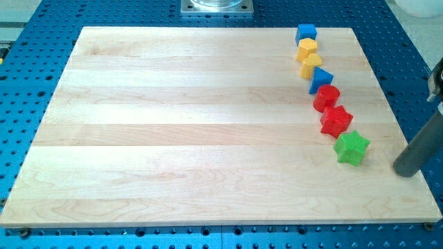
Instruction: Push the green star slightly to the left
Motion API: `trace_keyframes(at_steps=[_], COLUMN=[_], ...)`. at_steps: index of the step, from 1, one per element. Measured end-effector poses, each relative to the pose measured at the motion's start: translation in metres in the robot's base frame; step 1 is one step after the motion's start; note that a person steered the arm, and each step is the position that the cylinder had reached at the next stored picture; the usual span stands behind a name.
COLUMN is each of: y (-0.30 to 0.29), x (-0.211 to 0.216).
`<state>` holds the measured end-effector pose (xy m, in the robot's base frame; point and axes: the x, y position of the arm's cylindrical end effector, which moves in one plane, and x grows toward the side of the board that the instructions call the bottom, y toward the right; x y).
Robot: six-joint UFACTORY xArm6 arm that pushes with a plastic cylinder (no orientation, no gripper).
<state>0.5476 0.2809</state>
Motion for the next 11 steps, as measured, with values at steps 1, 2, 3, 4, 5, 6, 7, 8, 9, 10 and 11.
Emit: trace_keyframes(at_steps=[1,2,3,4,5,6,7,8,9,10,11], y=[-0.003,-0.028,-0.051,-0.075,-0.024,0.055,0.064,0.064,0.063,0.053,0.05], x=[-0.018,-0.024,-0.019,-0.019,-0.004,0.007,0.006,0.005,0.013,0.051,0.058])
